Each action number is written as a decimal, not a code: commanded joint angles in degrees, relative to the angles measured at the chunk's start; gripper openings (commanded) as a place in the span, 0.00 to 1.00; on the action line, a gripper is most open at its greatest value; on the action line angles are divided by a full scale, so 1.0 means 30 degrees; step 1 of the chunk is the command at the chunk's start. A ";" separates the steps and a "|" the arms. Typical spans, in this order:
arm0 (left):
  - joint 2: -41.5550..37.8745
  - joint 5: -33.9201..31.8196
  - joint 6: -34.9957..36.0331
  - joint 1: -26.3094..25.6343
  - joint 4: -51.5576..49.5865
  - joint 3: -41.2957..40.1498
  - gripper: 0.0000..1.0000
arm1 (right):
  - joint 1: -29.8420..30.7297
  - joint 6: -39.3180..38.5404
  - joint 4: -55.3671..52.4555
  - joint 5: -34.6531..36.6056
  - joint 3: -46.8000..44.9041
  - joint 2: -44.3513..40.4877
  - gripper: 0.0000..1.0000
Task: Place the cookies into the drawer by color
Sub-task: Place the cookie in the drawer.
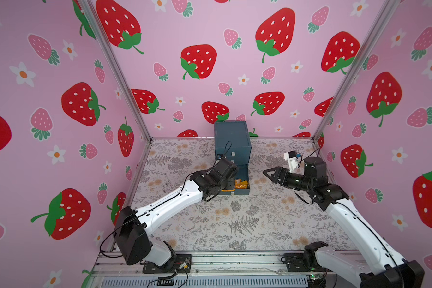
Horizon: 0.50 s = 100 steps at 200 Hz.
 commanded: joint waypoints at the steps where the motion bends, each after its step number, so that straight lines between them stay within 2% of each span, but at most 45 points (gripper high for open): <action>1: 0.0884 -0.0171 0.0664 0.0530 -0.0485 0.0322 0.28 | 0.0163 0.0569 0.1777 0.0283 0.0477 0.1855 0.74; 35: 0.2907 0.1217 0.0677 0.1290 0.1216 0.0396 0.28 | 0.1366 -0.0555 0.2061 0.1155 0.0572 0.4104 0.72; 67: 0.5201 0.0503 0.0871 0.1357 0.1465 0.1794 0.27 | 0.2221 -0.2082 0.1586 0.2137 0.0678 0.5343 0.72; 100: 0.7139 0.0020 0.1300 0.1447 0.1811 0.2852 0.27 | 0.2727 -0.2393 0.1483 0.2650 0.0829 0.6057 0.72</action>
